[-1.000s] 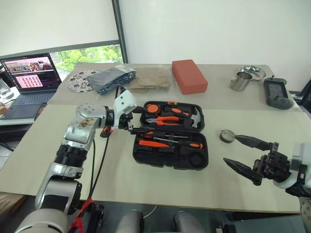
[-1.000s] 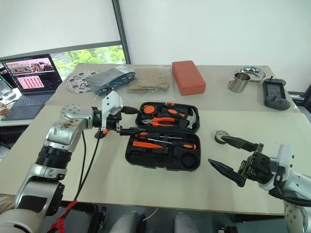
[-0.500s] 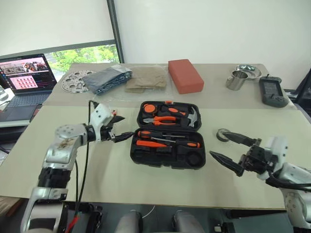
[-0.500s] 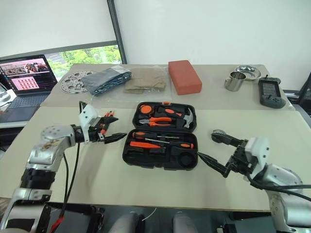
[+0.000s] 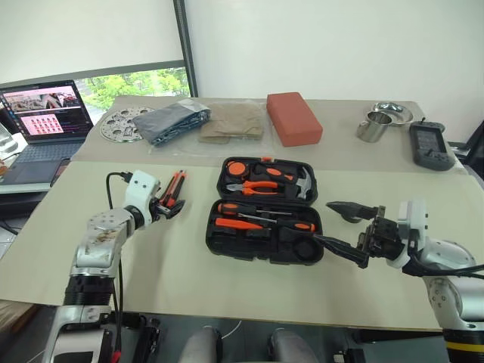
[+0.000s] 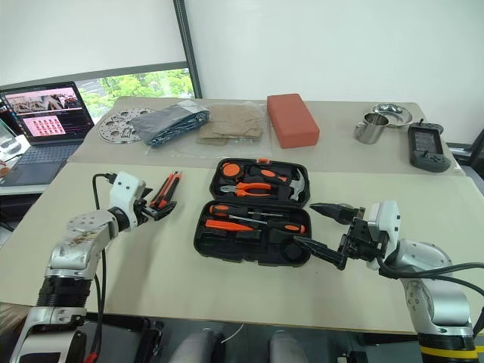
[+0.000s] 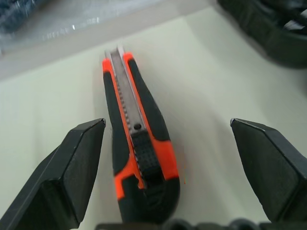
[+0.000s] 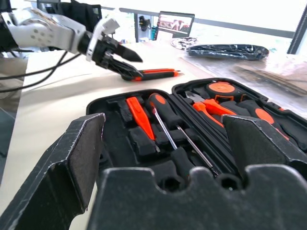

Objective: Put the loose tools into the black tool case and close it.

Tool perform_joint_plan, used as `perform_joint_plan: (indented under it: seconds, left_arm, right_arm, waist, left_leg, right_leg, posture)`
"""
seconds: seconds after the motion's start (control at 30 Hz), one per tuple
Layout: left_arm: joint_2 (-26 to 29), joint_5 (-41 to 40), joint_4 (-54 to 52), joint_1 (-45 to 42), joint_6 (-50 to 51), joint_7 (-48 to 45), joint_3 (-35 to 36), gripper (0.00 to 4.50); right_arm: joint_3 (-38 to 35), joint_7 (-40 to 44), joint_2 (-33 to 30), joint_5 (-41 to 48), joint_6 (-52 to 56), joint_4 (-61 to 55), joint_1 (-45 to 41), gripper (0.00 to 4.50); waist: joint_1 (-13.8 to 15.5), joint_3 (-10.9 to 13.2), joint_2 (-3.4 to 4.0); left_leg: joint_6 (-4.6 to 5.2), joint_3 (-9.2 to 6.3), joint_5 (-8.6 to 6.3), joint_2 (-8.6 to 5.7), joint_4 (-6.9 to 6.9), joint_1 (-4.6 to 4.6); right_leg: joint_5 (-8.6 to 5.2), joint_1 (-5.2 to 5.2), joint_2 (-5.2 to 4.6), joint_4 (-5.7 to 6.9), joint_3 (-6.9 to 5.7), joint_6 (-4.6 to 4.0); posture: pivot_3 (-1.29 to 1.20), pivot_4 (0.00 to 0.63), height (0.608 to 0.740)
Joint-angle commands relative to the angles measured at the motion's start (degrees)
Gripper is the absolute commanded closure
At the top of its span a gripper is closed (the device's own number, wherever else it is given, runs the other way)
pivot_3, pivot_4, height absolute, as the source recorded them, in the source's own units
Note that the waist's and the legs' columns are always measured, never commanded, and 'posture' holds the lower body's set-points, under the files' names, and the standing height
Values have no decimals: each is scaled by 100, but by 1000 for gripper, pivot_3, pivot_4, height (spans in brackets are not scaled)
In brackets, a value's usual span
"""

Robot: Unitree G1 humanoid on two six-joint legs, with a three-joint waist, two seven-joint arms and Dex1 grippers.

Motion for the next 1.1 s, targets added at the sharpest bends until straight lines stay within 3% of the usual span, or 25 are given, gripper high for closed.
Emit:
perform_joint_plan:
  seconds: [0.03,0.4,0.5,0.67,0.77,1.0,1.1]
  left_arm:
    - [-84,127,247,-306,58,396,25,23]
    - [-337,52,998,-670,132,1147,304,23]
    - [-355,-18,1040,-680,252,1116,342,652]
    - [-347,6,1108,-682,226,1099,291,2417]
    - [-311,37,1170,-693,-41,1100,301,2703]
    - [-109,-393,811,-814,-1419,-23,384,2704]
    - [131,-810,215,-802,-1811,-1607,-43,2704]
  right_arm:
    - [-156,35,-58,163,-33,-139,-63,0]
    - [-309,-169,-125,289,187,-474,54,0]
    - [-318,-211,-135,310,202,-519,80,0]
    - [-342,-260,-127,331,188,-565,132,0]
    - [-368,-248,-113,346,155,-567,191,0]
    - [-499,-158,-50,485,82,-608,330,0]
    - [-658,-22,67,715,-19,-639,435,0]
  waist:
    - [0,0,-1]
    - [-25,1,-2]
    - [-23,1,-2]
    - [-31,1,-2]
    - [-29,1,-1]
    - [-4,6,-9]
    - [-2,6,-11]
  left_leg:
    - [0,-1,0,0,0,0]
    - [0,-5,0,0,-4,2]
    - [-1,-5,0,0,-4,1]
    - [-1,-5,0,0,-4,3]
    - [-1,-5,0,0,-4,5]
    - [-2,-7,0,0,-5,0]
    - [-2,-6,0,-2,-7,-3]
  right_leg:
    - [0,0,0,1,0,0]
    - [0,-1,3,3,-2,0]
    - [0,-1,2,2,-2,0]
    - [0,0,3,2,-2,0]
    - [0,0,3,2,-2,0]
    - [1,-2,2,0,-5,-1]
    - [1,-1,-2,-4,-4,-2]
  posture:
    - [0,150,740]
    - [0,150,740]
    - [0,150,740]
    - [0,150,740]
    - [0,150,740]
    - [0,150,740]
    - [0,150,740]
